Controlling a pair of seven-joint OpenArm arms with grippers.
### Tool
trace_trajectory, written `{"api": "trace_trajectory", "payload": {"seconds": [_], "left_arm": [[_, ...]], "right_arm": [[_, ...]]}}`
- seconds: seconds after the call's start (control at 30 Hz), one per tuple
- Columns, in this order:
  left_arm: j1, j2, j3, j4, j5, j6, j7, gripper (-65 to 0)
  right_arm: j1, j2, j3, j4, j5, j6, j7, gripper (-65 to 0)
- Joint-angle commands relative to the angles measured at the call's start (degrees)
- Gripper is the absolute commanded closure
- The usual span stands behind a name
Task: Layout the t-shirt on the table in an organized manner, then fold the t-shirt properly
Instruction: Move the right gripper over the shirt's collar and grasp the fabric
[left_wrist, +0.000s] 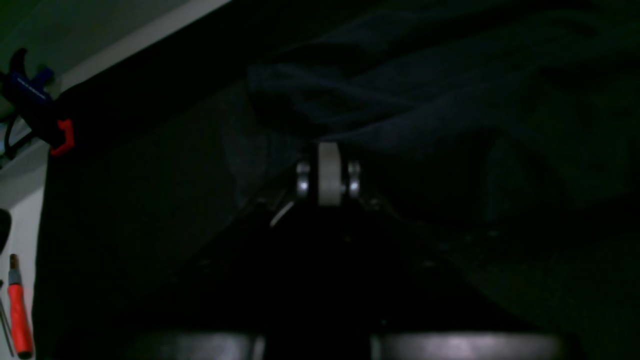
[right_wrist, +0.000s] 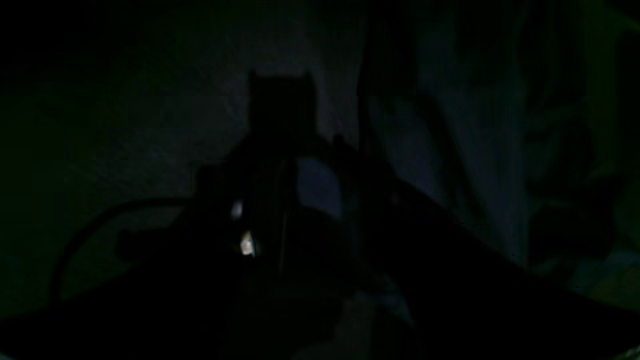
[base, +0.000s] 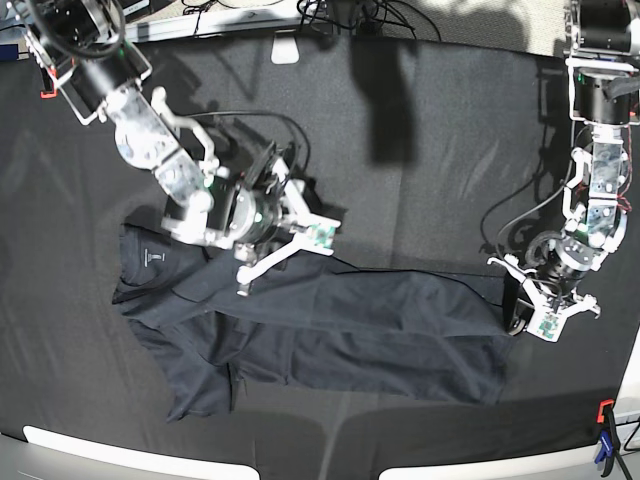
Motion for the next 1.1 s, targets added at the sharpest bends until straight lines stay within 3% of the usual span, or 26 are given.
{"api": "trace_trajectory", "payload": {"seconds": [0.0,0.23,0.27,0.37,0.43,0.53,0.63,0.77,0.97,1.0,1.07], "left_arm": [[-1.42,-0.79,-0.35,0.96,-0.48,0.5,-1.68,0.0],[-1.42,-0.79,-0.35,0.96,-0.5,0.5,-1.31,0.0],[-1.42,-0.79,-0.35,0.96,-0.48,0.5,-1.27,0.0],[-1.42,-0.79,-0.35,0.96,-0.5,0.5,-0.83,0.0],[-1.42,-0.81,-0.35,0.96,-0.48,0.5,-0.68,0.0],[-1.42,-0.81,-0.35,0.96,-0.48,0.5,-0.42,0.0],[-1.42,-0.79,-0.35,0.96,-0.5,0.5,-0.42,0.0],[-1.42,-0.79,-0.35,0.96,-1.75,0.5,2.47,0.0],[-1.44,-0.79,-0.35,0.96,-3.96,0.48,4.59,0.0],[-1.44,-0.79,-0.35,0.96,-3.93,0.48,4.63,0.0],[-1.42,-0.79,-0.35,0.96,-3.93,0.46,4.68,0.0]], "right_arm": [[1.4,0.17,0.26,-0.15,0.61,0.76,-0.31,-23.3],[1.53,0.09,-3.8,-3.32,2.51,0.76,-2.93,-22.2],[1.51,-0.2,-4.57,-3.32,2.27,0.76,-2.97,-19.3],[1.46,-1.51,-6.08,-3.28,-0.55,0.76,-2.99,0.0],[1.38,-2.43,-6.1,-2.6,-2.03,0.76,-2.84,0.0],[1.36,-2.49,-6.08,1.01,-3.54,-3.89,-1.9,0.0],[1.33,-2.01,-5.46,6.1,-3.5,-6.45,-3.87,0.0],[0.92,-0.57,-5.29,11.41,-3.41,-6.91,-9.92,0.0],[-3.21,0.44,-5.29,11.91,-2.45,-7.21,-10.08,0.0],[-4.11,0.31,-5.29,11.89,-1.27,-7.23,-10.01,-5.1],[-5.88,0.33,-5.29,11.67,-1.09,-7.21,-7.39,-23.4]]}}
